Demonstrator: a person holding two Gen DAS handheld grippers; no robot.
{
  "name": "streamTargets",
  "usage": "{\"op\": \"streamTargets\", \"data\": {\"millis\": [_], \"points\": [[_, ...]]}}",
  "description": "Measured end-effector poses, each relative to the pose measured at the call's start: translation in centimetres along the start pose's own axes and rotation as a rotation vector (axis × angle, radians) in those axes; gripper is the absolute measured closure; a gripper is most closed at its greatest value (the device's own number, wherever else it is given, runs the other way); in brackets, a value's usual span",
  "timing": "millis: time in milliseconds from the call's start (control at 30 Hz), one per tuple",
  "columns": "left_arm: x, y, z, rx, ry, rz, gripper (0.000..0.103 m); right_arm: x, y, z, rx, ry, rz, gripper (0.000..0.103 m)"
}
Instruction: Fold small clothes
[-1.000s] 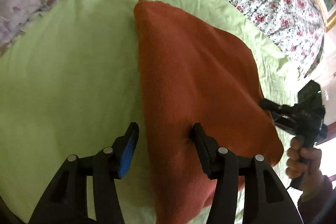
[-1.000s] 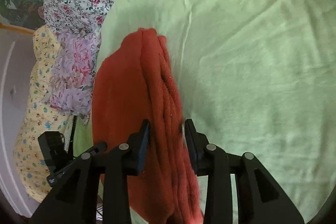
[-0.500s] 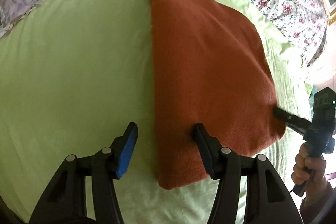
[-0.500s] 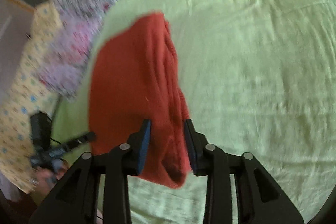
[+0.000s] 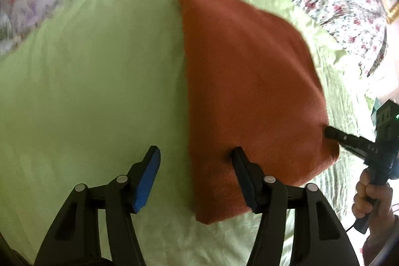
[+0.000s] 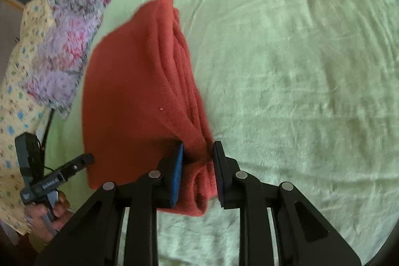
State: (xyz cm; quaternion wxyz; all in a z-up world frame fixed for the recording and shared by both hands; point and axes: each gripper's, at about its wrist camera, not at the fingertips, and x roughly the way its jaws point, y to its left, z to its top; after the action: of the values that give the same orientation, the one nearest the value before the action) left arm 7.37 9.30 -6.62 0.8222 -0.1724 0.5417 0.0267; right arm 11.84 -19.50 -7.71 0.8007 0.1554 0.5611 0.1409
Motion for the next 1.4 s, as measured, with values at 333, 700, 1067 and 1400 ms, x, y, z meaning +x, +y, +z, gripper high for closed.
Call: {"op": "streamTargets", "data": {"millis": [333,700,1067,1400], "points": [[0.0,-3.4,8.4,-0.006,-0.125,-0.141,0.047,0.3,5.0,7.2,-0.100,-0.104,0.104,0.079],[5.6,-2.8,11.3,-0.036,-0.017,-0.068,0.050,6.0,3.2,11.2,-0.075,-0.014,0.060,0.086],[-0.6,-2.7,3.8,0.007,-0.083,-0.019,0.041,-0.9,3.8,5.5,-0.070,-0.076,0.110,0.083],[-5.5,-1.0,-5.4,0.074,-0.117,0.014,0.028,-4.6,5.5,-3.5,-0.138,-0.098,0.055,0.075]]}}
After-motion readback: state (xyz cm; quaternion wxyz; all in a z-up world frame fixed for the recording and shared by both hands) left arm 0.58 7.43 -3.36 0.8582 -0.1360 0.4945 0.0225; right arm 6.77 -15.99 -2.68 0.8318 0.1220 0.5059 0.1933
